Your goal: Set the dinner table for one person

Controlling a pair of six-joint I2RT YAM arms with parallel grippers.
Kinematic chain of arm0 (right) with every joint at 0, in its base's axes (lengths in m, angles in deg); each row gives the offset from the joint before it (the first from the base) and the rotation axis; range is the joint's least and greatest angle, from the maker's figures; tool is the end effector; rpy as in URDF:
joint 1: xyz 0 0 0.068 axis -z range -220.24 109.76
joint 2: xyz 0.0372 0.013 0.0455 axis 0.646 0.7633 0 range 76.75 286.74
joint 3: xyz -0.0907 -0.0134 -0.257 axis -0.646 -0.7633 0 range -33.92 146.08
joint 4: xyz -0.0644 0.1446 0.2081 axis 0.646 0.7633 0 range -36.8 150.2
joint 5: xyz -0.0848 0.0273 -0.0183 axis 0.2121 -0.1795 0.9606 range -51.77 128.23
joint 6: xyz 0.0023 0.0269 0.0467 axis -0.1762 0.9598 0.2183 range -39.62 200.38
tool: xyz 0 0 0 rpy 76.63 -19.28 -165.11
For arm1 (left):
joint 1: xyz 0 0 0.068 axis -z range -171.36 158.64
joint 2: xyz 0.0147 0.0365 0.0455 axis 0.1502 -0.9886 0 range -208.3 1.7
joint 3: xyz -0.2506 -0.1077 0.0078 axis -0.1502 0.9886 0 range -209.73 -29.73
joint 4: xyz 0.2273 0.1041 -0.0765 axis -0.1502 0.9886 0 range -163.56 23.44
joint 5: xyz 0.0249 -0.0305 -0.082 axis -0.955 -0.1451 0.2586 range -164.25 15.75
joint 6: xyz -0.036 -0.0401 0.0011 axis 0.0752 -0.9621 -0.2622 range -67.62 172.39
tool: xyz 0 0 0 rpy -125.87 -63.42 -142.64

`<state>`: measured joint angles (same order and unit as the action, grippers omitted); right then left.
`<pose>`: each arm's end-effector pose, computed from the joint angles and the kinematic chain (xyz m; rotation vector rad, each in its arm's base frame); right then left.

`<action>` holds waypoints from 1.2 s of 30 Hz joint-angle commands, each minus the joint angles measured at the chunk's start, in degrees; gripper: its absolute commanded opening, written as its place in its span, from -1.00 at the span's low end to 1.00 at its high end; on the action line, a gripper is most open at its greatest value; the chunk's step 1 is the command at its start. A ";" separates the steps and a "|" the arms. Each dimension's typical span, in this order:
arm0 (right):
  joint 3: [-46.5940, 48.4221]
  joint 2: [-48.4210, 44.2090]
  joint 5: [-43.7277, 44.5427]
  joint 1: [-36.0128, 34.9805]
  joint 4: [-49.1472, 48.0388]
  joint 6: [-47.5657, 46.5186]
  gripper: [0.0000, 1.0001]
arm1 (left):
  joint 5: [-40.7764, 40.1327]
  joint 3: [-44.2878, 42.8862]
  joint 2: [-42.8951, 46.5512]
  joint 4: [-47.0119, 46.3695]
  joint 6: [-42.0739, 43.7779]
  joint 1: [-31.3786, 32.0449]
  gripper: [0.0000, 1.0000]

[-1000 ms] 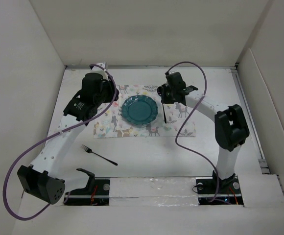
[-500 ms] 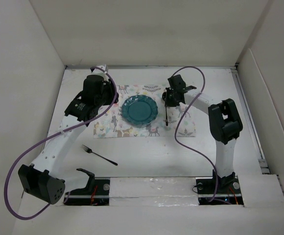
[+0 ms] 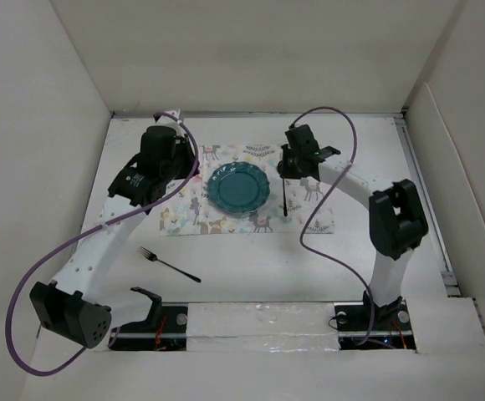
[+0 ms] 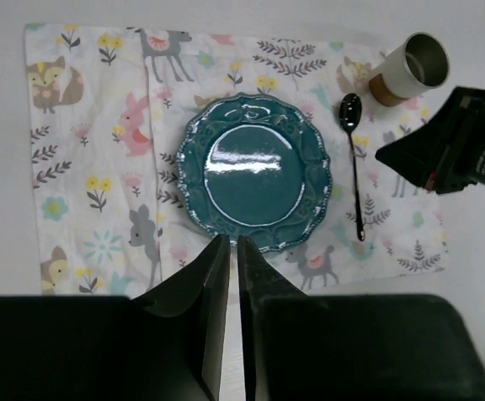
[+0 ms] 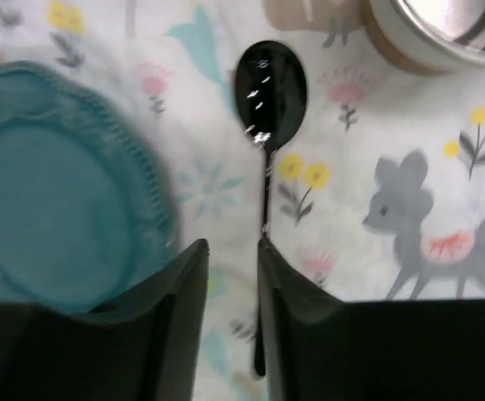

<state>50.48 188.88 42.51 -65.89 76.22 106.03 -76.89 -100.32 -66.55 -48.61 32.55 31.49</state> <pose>0.3920 0.1852 0.2122 0.0332 2.4767 0.2988 0.2454 -0.1017 0.3867 0.0218 1.9912 -0.4406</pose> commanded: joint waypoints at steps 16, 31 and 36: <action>2.77 0.08 -5.86 -41.49 -10.02 -8.15 -0.19 | -5.97 -17.91 9.88 6.60 -9.16 0.09 -0.18; 28.35 24.08 2.58 -49.67 -4.57 -15.54 0.09 | -3.96 -16.87 16.30 14.07 -11.54 0.09 -0.09; 32.05 27.96 6.70 -50.82 -3.52 -14.58 0.00 | -2.82 -15.20 17.97 14.07 -11.72 0.09 -0.09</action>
<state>79.40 215.24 45.41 -115.57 71.72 92.00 -80.36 -115.92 -50.40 -34.32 21.25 31.51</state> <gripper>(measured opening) 0.509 0.457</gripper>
